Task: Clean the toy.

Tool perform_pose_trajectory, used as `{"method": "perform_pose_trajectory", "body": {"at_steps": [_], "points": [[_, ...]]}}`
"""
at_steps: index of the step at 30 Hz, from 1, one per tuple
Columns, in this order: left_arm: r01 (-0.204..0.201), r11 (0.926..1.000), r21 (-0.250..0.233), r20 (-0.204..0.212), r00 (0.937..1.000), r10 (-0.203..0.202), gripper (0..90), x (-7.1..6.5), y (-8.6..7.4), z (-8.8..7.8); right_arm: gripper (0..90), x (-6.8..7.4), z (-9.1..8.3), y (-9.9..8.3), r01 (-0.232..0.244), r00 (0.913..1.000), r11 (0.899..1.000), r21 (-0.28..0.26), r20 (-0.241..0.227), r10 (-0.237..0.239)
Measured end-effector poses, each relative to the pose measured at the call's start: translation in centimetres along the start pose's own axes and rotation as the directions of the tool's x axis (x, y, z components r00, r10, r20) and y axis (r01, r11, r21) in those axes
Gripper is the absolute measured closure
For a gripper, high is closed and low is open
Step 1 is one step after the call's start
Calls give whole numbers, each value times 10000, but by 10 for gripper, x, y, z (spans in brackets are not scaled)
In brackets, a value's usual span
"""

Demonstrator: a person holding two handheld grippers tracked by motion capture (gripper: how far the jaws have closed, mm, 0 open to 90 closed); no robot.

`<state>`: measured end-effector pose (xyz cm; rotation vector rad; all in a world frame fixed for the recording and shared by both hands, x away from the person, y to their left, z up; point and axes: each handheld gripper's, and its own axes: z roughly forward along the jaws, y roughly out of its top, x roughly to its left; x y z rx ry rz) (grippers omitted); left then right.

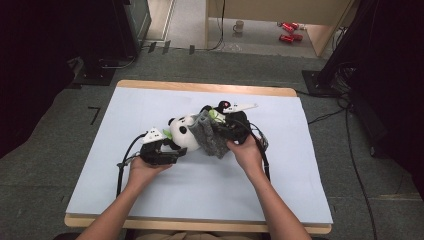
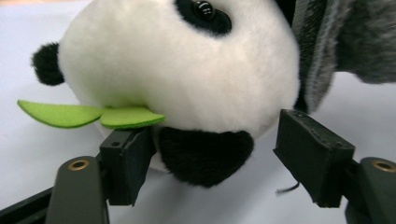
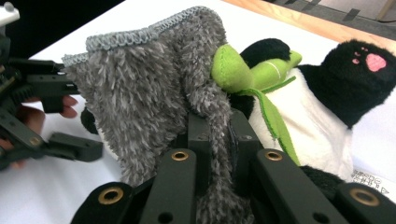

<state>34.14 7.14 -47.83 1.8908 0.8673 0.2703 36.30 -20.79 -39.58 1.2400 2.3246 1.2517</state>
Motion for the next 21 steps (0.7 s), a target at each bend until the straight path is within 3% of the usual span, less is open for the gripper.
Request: {"method": "perform_pose_trajectory", "body": {"at_steps": [4, 8, 11, 14, 19, 21], "points": [[-91, 9998, -172, -489, 9988, 83, 352, 3, -1, 7, 819, 0, 3, 0, -147, 9999, 9998, -159, -8, 147], [-139, 9999, -62, -726, 9973, 135, 537, 4, 2, 6, 821, 2, 3, 0, -30, 10000, 9997, -232, -69, 29], [181, 9998, 83, -436, 9989, -177, 651, 6, 6, 4, 834, 9, -3, 2, 2, 9995, 9998, -199, -309, -8], [767, 9968, 232, -12, 9971, -767, 691, 7, 10, -1, 840, 17, -10, 7, 43, 9980, 9997, -258, -634, -60], [1586, 9859, 526, 645, 9847, -1618, 707, -2, 15, -10, 842, 39, -27, 19, 321, 9916, 9972, -670, -1229, -401], [1992, 9780, 624, 933, 9744, -2045, 707, -6, 17, -15, 841, 51, -32, 24, 478, 9872, 9953, -837, -1478, -598]]}}
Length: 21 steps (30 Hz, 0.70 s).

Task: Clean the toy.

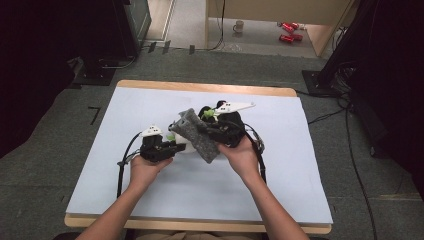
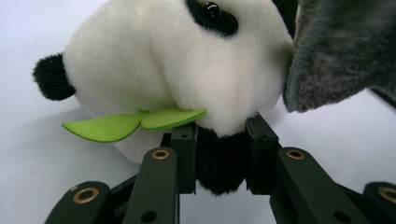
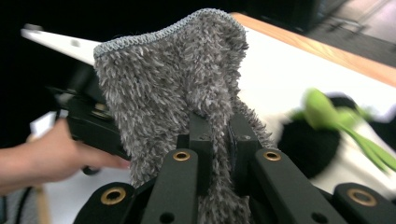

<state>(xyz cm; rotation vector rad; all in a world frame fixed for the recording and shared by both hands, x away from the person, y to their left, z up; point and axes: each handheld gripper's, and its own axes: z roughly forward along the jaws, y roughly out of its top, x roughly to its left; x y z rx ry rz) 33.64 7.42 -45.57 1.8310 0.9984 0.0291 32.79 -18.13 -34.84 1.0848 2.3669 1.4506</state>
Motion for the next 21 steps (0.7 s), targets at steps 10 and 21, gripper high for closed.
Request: {"method": "perform_pose_trajectory", "body": {"at_steps": [10, 21], "points": [[86, 9994, 333, 490, 9987, -102, 701, -24, -1, -9, 839, 18, 31, -13, -58, 9997, 9959, 899, -249, 80], [562, 9971, 517, 455, 9972, -585, 700, -5, -2, 0, 840, -10, 40, -29, 207, 9976, 9958, 889, 633, -264]]}}
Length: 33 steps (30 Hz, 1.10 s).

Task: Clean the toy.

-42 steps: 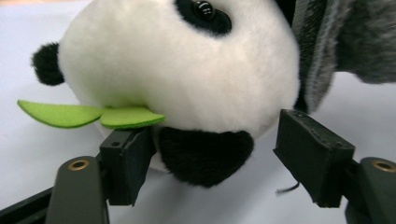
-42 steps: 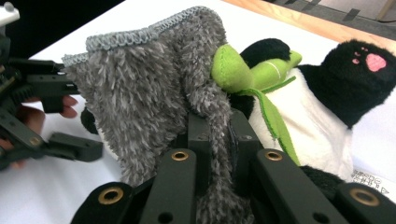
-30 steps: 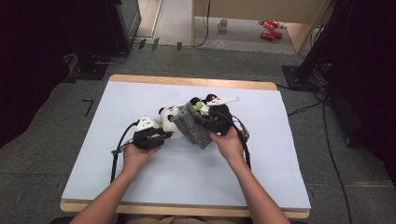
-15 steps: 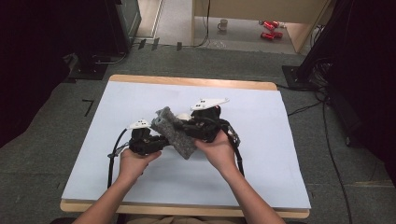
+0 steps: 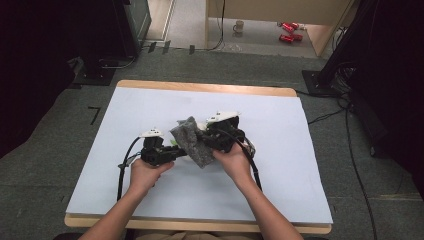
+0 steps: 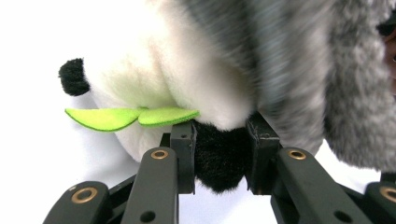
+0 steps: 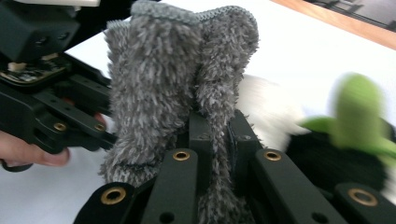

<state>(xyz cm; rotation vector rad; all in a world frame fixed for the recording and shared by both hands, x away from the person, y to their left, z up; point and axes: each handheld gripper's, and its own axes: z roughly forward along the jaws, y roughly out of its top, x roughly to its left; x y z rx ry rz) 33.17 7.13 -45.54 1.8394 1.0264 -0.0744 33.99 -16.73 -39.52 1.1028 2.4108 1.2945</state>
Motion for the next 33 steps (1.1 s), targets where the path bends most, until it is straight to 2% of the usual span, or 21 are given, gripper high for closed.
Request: {"method": "perform_pose_trajectory", "body": {"at_steps": [4, 7, 14, 17, 20, 25, 28, 32, 33], "points": [[194, 9998, -44, 126, 9997, -194, 699, 4, 2, 0, 842, -13, -12, -3, -311, 9985, 9995, 0, 449, 310], [114, 9999, -35, 157, 9998, -113, 698, 5, 3, 0, 843, -23, -19, -6, -526, 9975, 9986, 27, 470, 524], [259, 9997, -9, 334, 9991, -259, 699, 9, 4, 0, 843, -29, -32, -5, -297, 9946, 9995, 85, 997, 287], [297, 9996, 14, 359, 9989, -298, 699, 11, 5, -1, 843, -38, -43, -6, -673, 9905, 9977, -3, 1201, 668], [188, 9998, 30, 356, 9992, -189, 698, 10, 6, 0, 845, -49, -52, -11, -1037, 9877, 9946, 21, 1181, 1027], [182, 9998, 40, 393, 9991, -183, 699, 11, 8, 1, 846, -54, -59, -12, -1010, 9835, 9949, 80, 1514, 986], [166, 9998, 66, 375, 9992, -169, 698, 12, 8, 1, 847, -56, -65, -12, -921, 9769, 9958, -1, 1936, 904], [98, 9999, 110, 332, 9994, -101, 698, 12, 8, 2, 848, -59, -73, -11, -1215, 9731, 9922, -289, 1937, 1248], [121, 9999, 108, 307, 9995, -124, 698, 11, 8, 2, 848, -59, -74, -11, -1326, 9744, 9905, -363, 1784, 1369]]}}
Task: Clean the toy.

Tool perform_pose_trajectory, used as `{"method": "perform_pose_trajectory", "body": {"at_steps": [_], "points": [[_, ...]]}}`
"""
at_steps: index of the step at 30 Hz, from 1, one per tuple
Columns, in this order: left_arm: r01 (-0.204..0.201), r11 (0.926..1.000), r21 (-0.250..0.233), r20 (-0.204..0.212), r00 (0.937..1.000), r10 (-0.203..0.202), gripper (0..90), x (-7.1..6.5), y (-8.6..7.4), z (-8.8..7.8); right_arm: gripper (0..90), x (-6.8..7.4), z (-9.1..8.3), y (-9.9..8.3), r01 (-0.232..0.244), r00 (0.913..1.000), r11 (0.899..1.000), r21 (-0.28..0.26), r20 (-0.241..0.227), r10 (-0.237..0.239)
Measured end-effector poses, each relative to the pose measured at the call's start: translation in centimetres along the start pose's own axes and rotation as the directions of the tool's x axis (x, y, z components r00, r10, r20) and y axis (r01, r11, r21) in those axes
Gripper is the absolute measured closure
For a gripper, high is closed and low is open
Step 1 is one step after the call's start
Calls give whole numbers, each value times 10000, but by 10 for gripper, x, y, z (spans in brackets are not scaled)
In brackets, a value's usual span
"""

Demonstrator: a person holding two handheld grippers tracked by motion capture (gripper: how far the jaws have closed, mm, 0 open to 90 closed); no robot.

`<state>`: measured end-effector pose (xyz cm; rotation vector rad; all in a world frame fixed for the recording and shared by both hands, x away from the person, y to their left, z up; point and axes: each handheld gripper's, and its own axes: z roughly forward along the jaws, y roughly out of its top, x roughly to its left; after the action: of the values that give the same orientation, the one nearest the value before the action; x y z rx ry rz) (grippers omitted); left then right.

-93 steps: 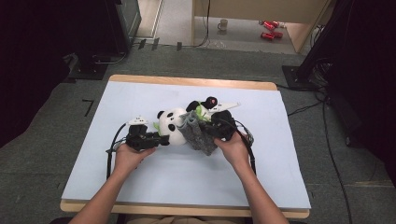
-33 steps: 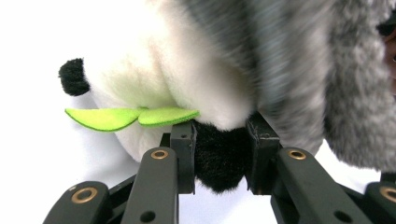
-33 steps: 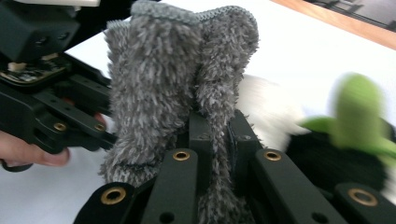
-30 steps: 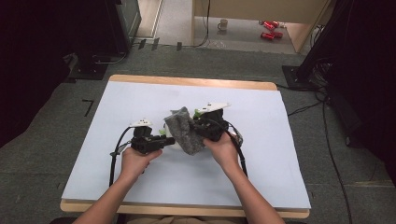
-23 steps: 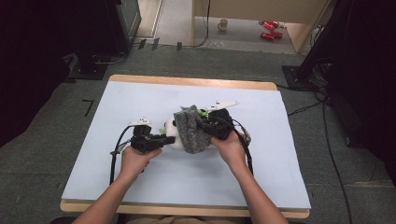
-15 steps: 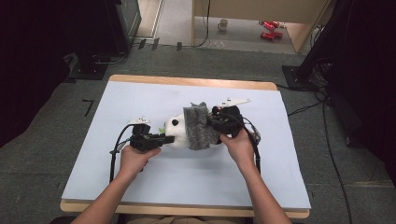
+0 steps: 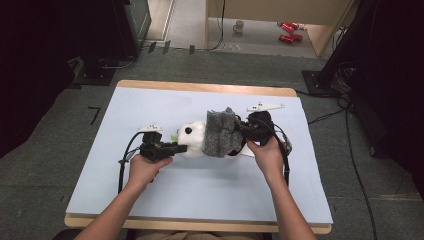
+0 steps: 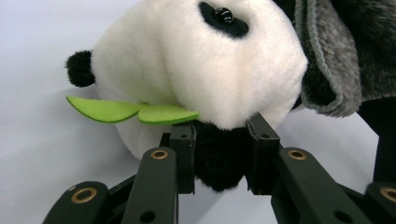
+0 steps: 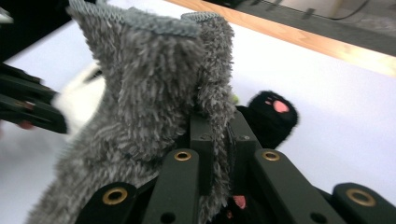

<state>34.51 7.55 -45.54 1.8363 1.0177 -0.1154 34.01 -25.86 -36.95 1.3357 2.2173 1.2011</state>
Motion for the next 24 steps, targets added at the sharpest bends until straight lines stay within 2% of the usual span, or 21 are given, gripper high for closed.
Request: {"method": "perform_pose_trajectory", "body": {"at_steps": [3, 9, 13, 17, 21, 24], "points": [[5, 10000, 14, -57, 10000, -5, 698, 0, 0, 0, 850, 6, -3, 4, -56, 9985, 9998, -189, -537, 46], [-19, 10000, -34, -169, 9999, 19, 698, -3, 0, 0, 850, 25, -9, 14, 199, 9919, 9985, -508, -1240, -261], [-67, 10000, -5, -187, 9998, 67, 697, -6, 1, 0, 850, 38, -7, 17, 239, 9857, 9982, -545, -1656, -326], [-140, 9999, 7, -168, 9998, 140, 697, -12, 1, 1, 846, 51, 6, 17, 560, 9822, 9976, -396, -1771, -621], [-221, 9997, 51, -157, 9996, 221, 695, -18, -1, 1, 830, 57, 21, 14, 810, 9807, 9966, -146, -1774, -824], [-71, 10000, 45, -166, 9998, 72, 695, -17, -2, 2, 763, 60, 33, 11, 818, 9764, 9966, 61, -2013, -789]]}}
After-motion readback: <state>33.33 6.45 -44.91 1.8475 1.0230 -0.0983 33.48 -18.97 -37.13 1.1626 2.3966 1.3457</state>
